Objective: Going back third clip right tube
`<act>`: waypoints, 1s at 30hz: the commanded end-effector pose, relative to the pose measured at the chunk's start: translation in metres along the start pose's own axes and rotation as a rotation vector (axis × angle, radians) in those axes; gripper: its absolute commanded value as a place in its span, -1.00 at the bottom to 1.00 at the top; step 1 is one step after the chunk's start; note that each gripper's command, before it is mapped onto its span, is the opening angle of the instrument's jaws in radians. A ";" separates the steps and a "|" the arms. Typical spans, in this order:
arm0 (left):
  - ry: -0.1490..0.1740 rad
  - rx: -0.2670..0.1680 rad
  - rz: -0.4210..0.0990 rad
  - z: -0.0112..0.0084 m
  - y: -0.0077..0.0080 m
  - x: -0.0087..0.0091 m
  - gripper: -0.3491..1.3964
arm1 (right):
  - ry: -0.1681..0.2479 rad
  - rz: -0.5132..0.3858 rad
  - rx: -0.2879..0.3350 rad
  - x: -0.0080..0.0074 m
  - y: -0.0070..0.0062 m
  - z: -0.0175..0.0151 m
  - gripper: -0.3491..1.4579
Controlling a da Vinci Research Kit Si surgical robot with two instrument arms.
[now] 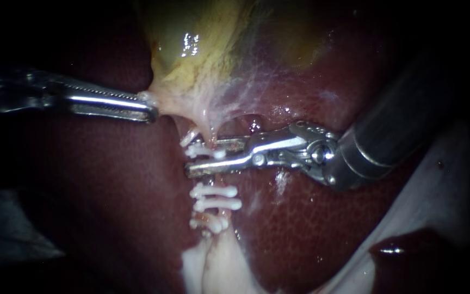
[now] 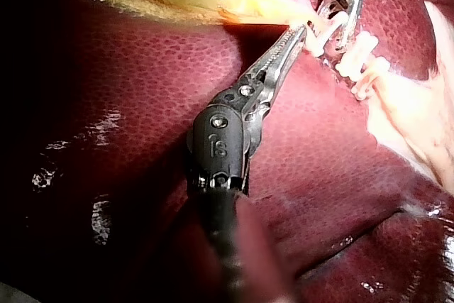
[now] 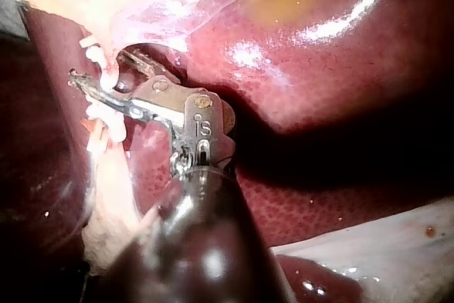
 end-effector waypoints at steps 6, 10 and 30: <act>0.000 -0.001 0.000 -0.0001 0.0000 0.0000 -1.00 | -0.007 0.002 -0.014 0.0000 -0.0008 -0.0008 -0.07; 0.000 -0.001 0.000 -0.0001 0.0000 -0.0001 -1.00 | -0.014 -0.016 -0.016 0.0006 -0.0016 -0.0017 -0.07; 0.000 0.000 0.000 -0.0005 0.0000 -0.0001 -1.00 | -0.163 -0.732 -0.184 0.0020 -0.0104 -0.0126 -0.06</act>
